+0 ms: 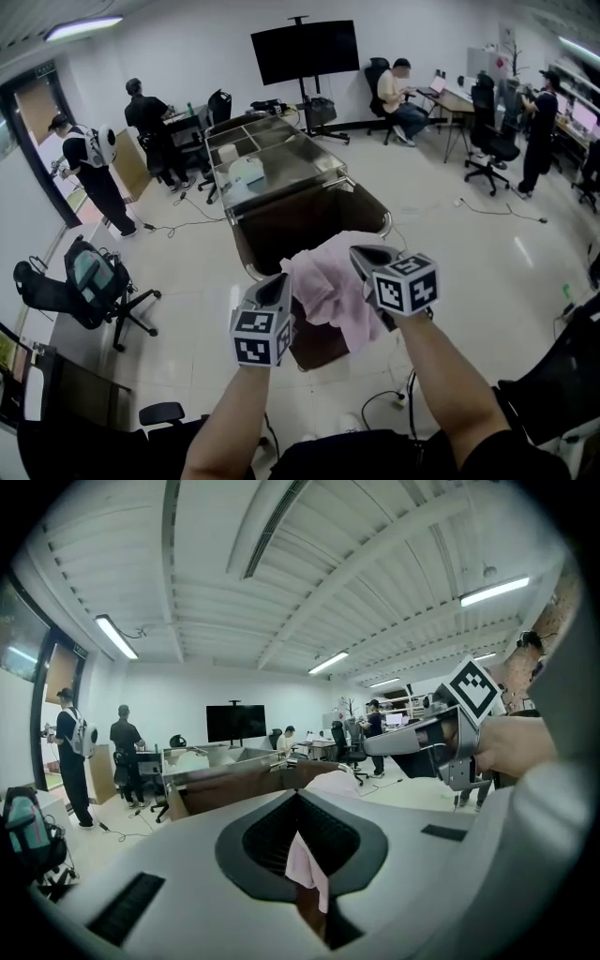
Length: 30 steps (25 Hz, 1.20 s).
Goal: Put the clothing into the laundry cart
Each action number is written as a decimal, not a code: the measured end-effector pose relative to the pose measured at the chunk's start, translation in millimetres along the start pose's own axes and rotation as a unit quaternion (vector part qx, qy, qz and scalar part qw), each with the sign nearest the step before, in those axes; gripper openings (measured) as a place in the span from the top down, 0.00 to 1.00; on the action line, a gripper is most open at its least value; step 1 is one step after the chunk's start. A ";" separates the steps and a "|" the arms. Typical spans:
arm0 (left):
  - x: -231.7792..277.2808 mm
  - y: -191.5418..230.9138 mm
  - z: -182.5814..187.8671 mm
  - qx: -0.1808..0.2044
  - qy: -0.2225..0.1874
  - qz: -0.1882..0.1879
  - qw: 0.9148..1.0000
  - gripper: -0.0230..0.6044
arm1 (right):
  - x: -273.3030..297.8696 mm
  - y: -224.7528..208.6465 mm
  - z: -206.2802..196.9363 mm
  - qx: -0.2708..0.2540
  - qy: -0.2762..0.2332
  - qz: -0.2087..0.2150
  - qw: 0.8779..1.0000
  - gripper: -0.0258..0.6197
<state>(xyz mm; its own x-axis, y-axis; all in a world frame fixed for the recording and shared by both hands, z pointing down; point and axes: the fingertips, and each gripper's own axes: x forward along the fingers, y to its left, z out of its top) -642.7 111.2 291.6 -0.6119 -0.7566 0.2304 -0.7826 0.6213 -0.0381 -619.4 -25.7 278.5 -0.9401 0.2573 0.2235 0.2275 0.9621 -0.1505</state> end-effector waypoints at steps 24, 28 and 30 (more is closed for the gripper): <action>-59.4 -22.1 -87.7 -0.012 0.039 -0.079 0.996 0.96 | -83.4 52.1 -123.0 0.061 0.036 -0.084 0.994 0.96; -62.5 -33.9 -97.9 -0.019 0.047 -0.067 0.996 0.96 | -92.1 49.6 -137.4 0.055 0.054 -0.069 0.995 0.96; -64.3 -41.0 -101.8 -0.023 0.049 -0.061 0.997 0.96 | -96.9 52.5 -140.7 0.043 0.063 -0.056 0.995 0.96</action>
<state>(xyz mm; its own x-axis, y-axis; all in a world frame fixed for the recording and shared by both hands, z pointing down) -559.7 155.1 377.4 -0.4970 -0.8045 0.3252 -0.8428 0.5368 0.0399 -480.6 12.5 384.4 -0.9176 0.1627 0.3626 0.0943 0.9754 -0.1990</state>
